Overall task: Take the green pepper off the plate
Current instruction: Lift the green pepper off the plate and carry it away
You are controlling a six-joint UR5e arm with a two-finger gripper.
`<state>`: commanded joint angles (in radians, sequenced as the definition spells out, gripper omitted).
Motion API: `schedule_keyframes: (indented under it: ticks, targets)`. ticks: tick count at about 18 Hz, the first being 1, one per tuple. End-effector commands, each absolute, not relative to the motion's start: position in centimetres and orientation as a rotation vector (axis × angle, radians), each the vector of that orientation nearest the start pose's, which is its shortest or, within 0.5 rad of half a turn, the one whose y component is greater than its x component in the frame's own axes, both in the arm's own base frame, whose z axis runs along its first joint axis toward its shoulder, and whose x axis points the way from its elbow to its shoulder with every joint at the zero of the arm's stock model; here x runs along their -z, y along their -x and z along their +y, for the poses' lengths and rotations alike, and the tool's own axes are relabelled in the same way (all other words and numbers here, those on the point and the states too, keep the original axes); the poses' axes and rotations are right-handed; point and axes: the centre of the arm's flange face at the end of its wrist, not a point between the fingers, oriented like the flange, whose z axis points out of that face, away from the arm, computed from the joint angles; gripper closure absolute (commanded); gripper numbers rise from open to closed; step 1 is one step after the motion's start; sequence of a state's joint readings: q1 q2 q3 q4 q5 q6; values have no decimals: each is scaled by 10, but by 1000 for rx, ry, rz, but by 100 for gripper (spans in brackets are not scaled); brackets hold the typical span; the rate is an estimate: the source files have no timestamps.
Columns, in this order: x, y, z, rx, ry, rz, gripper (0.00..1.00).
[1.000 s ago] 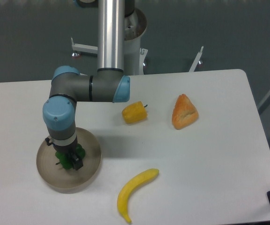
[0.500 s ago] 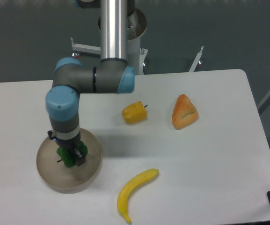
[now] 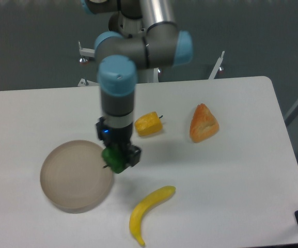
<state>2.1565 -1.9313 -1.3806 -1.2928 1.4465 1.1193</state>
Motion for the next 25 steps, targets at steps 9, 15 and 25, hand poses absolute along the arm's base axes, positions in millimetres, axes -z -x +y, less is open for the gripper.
schedule_keyframes:
  ticks: [9, 15, 25]
  targets:
    - [-391, 351, 556, 20, 2819, 1156, 78]
    - [-383, 360, 555, -18, 2867, 1253, 75]
    - [-382, 358, 557, -10, 2858, 1254, 76]
